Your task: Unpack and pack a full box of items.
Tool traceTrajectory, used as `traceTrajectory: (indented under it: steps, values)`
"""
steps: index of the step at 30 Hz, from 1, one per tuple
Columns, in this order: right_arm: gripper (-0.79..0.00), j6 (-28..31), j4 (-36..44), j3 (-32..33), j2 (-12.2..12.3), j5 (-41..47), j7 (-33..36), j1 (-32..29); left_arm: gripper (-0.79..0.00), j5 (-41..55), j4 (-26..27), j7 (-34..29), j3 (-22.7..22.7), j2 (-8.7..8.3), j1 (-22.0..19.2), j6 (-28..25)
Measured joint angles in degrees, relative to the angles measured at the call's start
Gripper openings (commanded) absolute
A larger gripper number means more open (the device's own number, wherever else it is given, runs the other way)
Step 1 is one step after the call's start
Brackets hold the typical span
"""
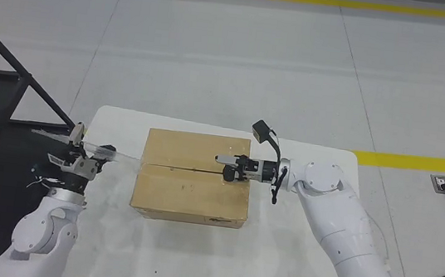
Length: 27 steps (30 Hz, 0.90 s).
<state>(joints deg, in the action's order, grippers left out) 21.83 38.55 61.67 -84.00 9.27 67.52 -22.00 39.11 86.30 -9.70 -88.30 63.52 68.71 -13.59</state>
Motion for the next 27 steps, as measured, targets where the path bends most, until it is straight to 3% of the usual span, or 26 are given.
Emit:
traceTrajectory:
  steps: [12, 27]
  values:
    - [0.000, 0.0, 0.3, 0.1, 0.0, 0.0, -0.3, -0.3, 0.000, -3.6, 5.7, -1.0, 0.7, 0.50, 2.2, 0.5]
    - [0.000, -5.4, 20.5, 6.6, 4.1, -4.1, -5.0, -12.8, 0.000, -7.2, 9.8, -2.4, 3.6, 1.35, 3.0, 1.4]
